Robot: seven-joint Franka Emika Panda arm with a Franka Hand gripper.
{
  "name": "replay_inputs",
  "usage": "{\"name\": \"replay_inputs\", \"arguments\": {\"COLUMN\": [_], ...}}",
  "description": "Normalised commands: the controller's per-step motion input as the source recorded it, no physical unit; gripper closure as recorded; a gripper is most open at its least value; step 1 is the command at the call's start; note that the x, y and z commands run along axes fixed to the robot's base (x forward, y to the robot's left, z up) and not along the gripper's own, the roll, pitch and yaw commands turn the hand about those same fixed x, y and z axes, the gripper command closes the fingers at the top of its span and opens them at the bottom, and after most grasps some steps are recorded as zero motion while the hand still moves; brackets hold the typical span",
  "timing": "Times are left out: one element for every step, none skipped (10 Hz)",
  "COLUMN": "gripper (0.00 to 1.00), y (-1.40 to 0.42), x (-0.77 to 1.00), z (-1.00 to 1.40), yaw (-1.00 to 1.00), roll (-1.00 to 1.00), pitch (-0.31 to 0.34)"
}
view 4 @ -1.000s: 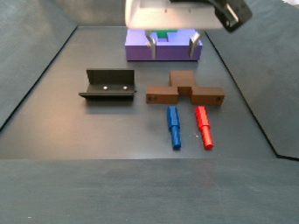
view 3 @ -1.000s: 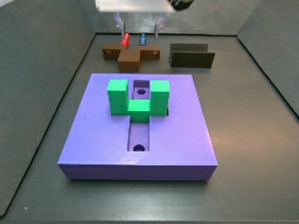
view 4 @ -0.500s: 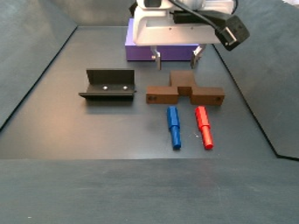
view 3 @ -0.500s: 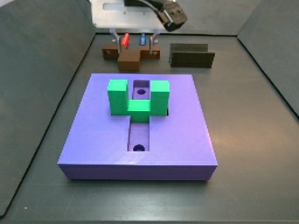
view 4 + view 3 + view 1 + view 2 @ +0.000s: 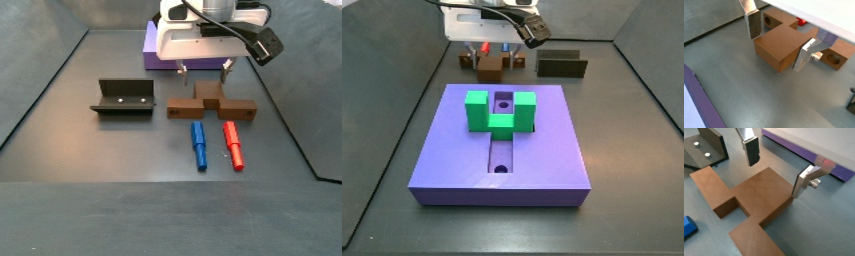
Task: Pick up the brown object. Move up. Place the brown object on the fixture. Regrasp the brown object. Move to above the board. Insert the brown object.
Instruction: Pick up the brown object.
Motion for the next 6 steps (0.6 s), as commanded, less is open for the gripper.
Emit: {"name": "replay_inputs", "arguments": {"gripper": [0.0, 0.0, 0.0, 0.0, 0.0, 0.0], "y": [0.0, 0.0, 0.0, 0.0, 0.0, 0.02], "x": [-0.14, -0.17, -0.15, 0.0, 0.0, 0.01], "z": [-0.09, -0.09, -0.13, -0.24, -0.24, -0.21], "yaw": [-0.01, -0.01, -0.01, 0.0, 0.0, 0.0], "roll": [0.0, 0.0, 0.0, 0.05, 0.06, 0.08], "pitch": [-0.019, -0.03, -0.04, 0.0, 0.0, 0.0]}}
